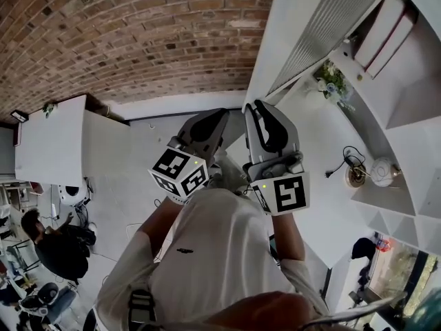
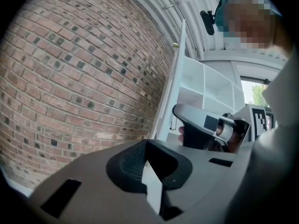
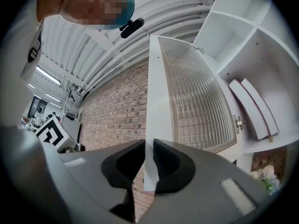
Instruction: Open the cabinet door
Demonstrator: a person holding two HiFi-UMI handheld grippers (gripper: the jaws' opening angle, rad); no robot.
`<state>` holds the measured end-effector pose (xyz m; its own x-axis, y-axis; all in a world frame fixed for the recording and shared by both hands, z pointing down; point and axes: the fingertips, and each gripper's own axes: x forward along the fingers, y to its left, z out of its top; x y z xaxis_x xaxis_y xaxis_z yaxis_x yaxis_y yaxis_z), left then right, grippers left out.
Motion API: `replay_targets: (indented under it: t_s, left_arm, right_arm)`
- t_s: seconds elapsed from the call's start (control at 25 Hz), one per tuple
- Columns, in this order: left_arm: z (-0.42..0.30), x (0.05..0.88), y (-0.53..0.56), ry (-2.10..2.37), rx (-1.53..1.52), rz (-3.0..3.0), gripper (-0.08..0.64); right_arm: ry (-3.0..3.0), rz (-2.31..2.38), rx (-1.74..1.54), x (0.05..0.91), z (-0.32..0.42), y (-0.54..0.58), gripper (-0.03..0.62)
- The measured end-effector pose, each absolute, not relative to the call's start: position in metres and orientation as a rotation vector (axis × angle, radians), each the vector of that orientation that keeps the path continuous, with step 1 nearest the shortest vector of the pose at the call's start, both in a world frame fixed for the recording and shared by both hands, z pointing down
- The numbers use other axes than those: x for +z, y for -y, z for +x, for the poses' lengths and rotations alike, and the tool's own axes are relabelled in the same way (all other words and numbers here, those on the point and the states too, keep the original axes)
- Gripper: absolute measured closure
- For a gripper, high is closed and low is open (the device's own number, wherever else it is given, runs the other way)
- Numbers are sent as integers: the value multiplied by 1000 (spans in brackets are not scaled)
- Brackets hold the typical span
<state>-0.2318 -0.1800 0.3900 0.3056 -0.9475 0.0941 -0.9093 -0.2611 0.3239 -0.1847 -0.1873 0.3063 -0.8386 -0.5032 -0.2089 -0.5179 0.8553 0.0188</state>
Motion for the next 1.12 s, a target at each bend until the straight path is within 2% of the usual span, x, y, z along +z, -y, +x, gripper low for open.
replay_targets:
  t_s: [0.64,1.12]
  left_arm:
    - [-213,389,175,1682,-164,2275,551]
    - [-181,377,163,1707,-161,2301,551]
  right_arm:
    - [-2851,-731,111,303,-173,178,531]
    - [-2789,-830,111,292,-119,184,563]
